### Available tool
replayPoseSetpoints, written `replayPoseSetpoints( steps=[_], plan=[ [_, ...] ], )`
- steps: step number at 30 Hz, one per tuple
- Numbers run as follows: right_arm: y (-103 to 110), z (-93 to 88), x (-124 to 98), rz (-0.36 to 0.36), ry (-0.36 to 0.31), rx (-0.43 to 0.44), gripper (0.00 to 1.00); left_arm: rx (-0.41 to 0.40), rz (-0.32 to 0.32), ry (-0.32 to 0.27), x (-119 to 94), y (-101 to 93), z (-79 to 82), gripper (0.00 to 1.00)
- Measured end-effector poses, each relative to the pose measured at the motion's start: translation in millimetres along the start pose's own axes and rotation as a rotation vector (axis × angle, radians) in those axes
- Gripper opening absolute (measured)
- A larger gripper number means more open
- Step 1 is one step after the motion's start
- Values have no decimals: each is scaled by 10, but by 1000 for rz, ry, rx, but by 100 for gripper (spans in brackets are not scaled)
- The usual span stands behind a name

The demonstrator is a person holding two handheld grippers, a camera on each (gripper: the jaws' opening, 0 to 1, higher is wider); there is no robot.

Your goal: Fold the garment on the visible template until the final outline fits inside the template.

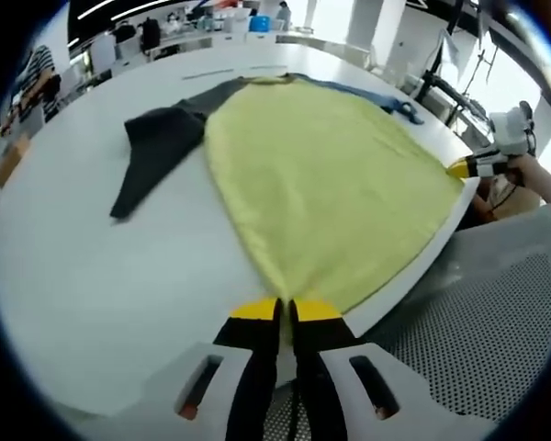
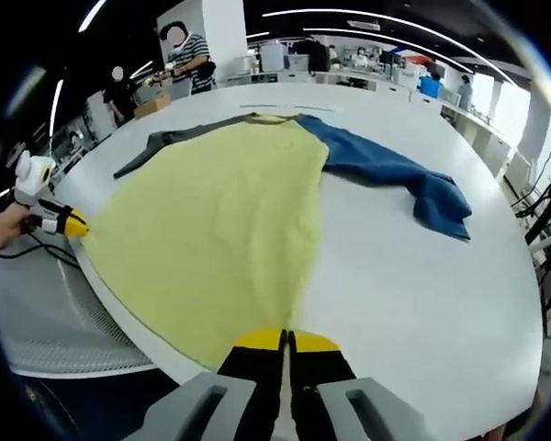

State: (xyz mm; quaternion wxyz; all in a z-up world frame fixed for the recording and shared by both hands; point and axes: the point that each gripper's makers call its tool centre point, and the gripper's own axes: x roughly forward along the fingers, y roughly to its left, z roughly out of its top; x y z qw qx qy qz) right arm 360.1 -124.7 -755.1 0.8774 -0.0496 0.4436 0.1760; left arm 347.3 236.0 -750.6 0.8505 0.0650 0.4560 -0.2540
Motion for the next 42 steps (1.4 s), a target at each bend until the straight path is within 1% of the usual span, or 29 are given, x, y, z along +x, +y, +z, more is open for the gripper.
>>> replayPoseSetpoints(
  steps=[2, 4, 6, 8, 10, 11, 12, 14, 16, 20, 22, 24, 25, 27, 31, 35, 39, 41, 42],
  plan=[
    [-17, -1, -9, 2, 0, 2, 0, 6, -3, -19, -29, -1, 36, 7],
    [-45, 10, -27, -3, -4, 3, 3, 7, -13, -43, -48, -7, 83, 12],
    [-62, 30, -45, -2, -13, 5, 10, 8, -17, -67, -64, -4, 127, 17],
    [-82, 83, -66, 1, -41, 27, 17, 25, -23, -106, -84, -6, 202, 23],
    [-99, 143, -88, 3, -68, 52, 24, -4, -42, -137, -99, -25, 256, 28],
    [-112, 172, -102, 3, -78, 64, 27, -9, -43, -161, -111, -21, 296, 30],
    [-122, 199, -110, 2, -89, 66, 30, -7, -42, -171, -121, -16, 314, 33],
    [-154, 258, -123, -2, -109, 74, 35, -11, -45, -193, -140, -17, 359, 38],
    [-188, 310, -130, -2, -124, 81, 40, 5, -41, -215, -155, -15, 406, 44],
    [-290, 394, -125, -7, -146, 95, 47, 19, -40, -245, -175, -12, 476, 55],
    [-340, 458, -118, -7, -167, 73, 54, 29, -46, -253, -181, -25, 496, 60],
    [-397, 511, -115, -9, -182, 71, 62, 41, -46, -250, -185, -33, 503, 65],
    [-423, 541, -113, -8, -194, 76, 64, 47, -47, -251, -187, -39, 509, 67],
    [-487, 586, -109, -14, -208, 91, 66, 51, -43, -257, -186, -35, 520, 73],
    [-699, 683, -84, -39, -233, 114, 71, 61, -49, -284, -204, -52, 573, 79],
    [-893, 748, -49, -57, -244, 127, 73, 76, -51, -287, -206, -55, 583, 85],
    [-1099, 812, -28, -83, -264, 176, 70, 84, -48, -321, -244, -52, 665, 90],
    [-1213, 836, -17, -99, -271, 188, 64, 87, -50, -332, -260, -58, 701, 93],
    [-1233, 840, -14, -103, -273, 193, 63, 87, -48, -333, -262, -56, 709, 93]
  ],
)
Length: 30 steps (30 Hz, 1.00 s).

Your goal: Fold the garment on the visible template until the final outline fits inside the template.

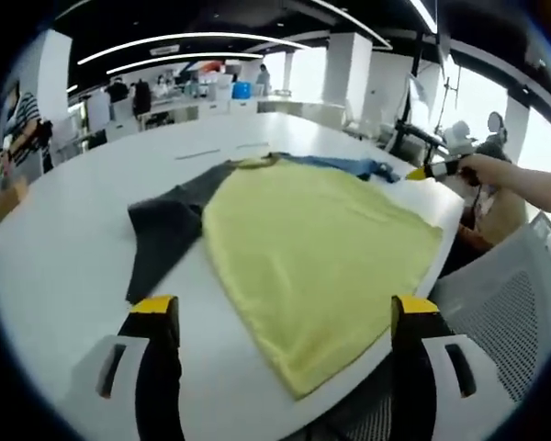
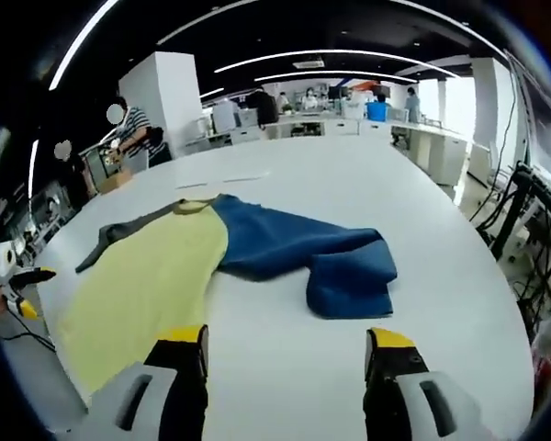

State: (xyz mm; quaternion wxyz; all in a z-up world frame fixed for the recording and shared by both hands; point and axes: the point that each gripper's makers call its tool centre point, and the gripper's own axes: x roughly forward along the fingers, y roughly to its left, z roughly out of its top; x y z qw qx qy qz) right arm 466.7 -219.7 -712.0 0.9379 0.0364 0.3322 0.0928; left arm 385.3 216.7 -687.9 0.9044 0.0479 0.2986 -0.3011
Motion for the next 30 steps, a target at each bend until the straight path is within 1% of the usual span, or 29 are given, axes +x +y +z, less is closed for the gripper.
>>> replayPoseSetpoints(
  steps=[2, 4, 7, 9, 13, 15, 17, 21, 23, 24, 27, 30],
  plan=[
    [-98, 33, 41, -15, -6, 28, 60, 10, 1, 0, 0, 0, 10, 93],
    [-186, 52, 85, -31, -14, 48, 58, 15, 2, -3, 2, 0, 20, 96],
    [-239, 36, 119, -55, -5, 65, 53, 18, -1, -11, 8, -6, 38, 99],
    [-276, 31, 145, -76, -3, 65, 49, 20, -4, -16, 10, -15, 57, 99],
    [-360, 24, 205, -115, -1, 96, 42, 23, -9, -35, 17, -21, 110, 99],
    [-413, -5, 235, -135, 14, 118, 36, 17, -8, -36, 25, -21, 122, 99],
    [-449, -4, 250, -151, 14, 118, 32, 20, -4, -34, 29, -16, 128, 99],
    [-511, -28, 277, -179, 32, 118, 31, 19, 0, -31, 35, -8, 130, 99],
    [-518, -52, 289, -182, 45, 116, 29, 19, 2, -27, 38, -4, 127, 99],
    [-533, -43, 285, -194, 37, 107, 28, 19, 4, -27, 40, 0, 127, 99],
    [-552, -40, 290, -205, 36, 118, 22, 18, 8, -29, 41, 4, 136, 99],
    [-617, -55, 281, -258, 46, 105, 13, 15, 9, -26, 45, 1, 134, 99]
  ],
)
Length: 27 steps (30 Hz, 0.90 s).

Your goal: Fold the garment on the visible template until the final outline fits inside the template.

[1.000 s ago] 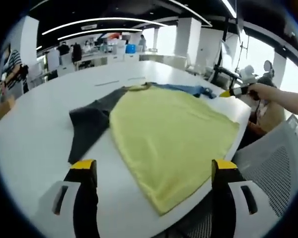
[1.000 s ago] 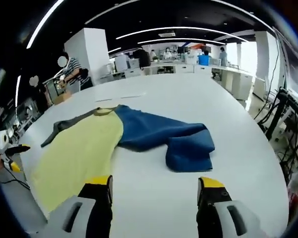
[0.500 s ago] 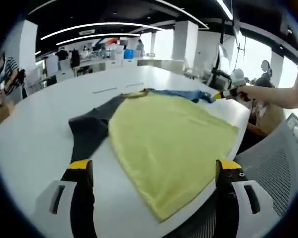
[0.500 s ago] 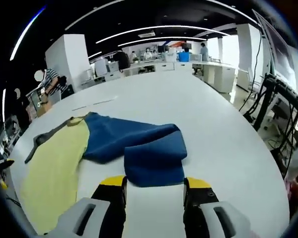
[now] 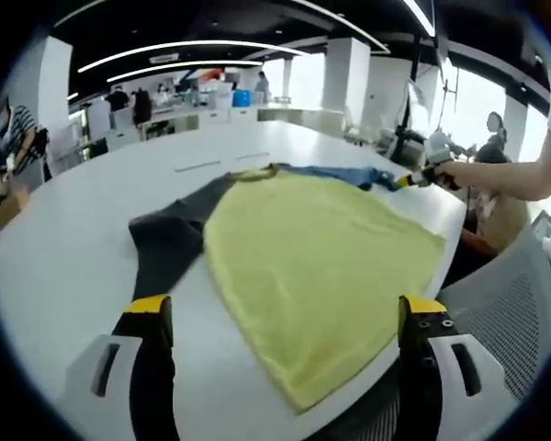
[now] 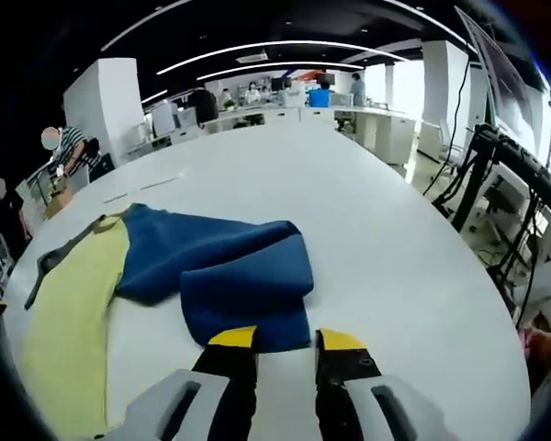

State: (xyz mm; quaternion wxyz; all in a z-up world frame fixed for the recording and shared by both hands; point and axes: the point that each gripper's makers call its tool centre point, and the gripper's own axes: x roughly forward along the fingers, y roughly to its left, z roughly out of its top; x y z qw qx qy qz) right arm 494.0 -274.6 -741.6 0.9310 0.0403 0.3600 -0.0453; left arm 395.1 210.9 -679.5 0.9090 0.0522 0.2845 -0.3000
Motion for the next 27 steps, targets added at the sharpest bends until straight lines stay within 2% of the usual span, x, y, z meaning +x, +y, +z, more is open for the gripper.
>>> replayPoseSetpoints(
  steps=[2, 6, 9, 17, 27],
  plan=[
    [-14, 2, 9, -11, 0, 2, 7, 0, 2, 9, 5, -1, -13, 98],
    [-5, 11, 1, -25, 1, -11, 5, -2, 5, 8, 4, -14, -15, 96],
    [-4, 16, -11, -32, 0, -23, 0, -5, 6, 10, 5, -19, -28, 96],
    [-40, 37, -109, -35, 19, -25, 0, 1, 5, 8, -12, -25, -21, 95],
    [-324, 185, -364, -67, 6, -78, 0, 7, -17, 6, 34, -75, -1, 95]
  ],
)
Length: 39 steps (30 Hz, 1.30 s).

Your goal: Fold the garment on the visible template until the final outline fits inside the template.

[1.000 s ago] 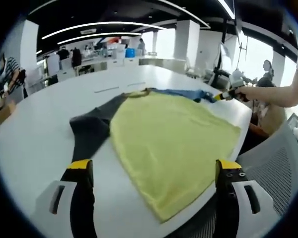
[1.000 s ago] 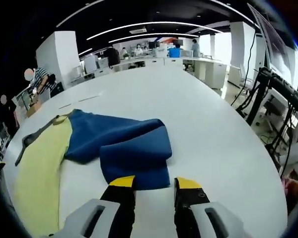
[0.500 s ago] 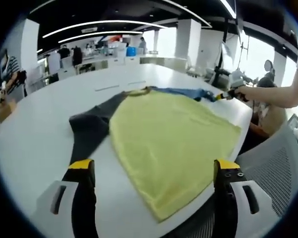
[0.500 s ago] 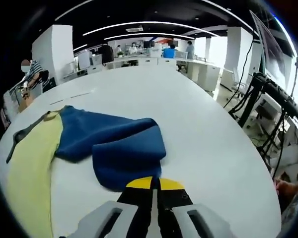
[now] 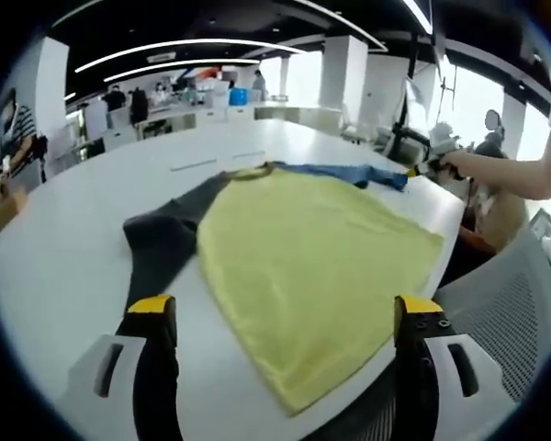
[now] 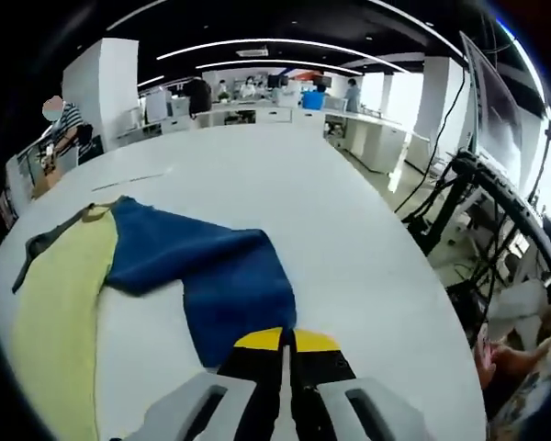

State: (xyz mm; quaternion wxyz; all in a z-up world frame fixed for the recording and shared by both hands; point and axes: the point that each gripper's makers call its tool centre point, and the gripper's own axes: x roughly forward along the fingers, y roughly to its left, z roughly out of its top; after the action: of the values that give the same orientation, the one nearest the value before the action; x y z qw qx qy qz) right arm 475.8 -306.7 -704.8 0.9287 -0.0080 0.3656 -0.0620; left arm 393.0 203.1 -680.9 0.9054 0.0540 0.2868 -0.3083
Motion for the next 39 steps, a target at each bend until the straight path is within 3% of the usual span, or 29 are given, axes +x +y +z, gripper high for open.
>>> replayPoseSetpoints(
  steps=[15, 29, 39],
  plan=[
    [-355, 60, -2, -58, 44, -115, 0, 14, -18, -2, 17, -29, 24, 97],
    [-646, 163, 316, -86, 84, -214, 0, 23, -26, 17, 53, -32, 17, 98],
    [-753, 146, 487, -89, 113, -191, 0, 26, -25, 35, 78, -22, -12, 98]
  ],
)
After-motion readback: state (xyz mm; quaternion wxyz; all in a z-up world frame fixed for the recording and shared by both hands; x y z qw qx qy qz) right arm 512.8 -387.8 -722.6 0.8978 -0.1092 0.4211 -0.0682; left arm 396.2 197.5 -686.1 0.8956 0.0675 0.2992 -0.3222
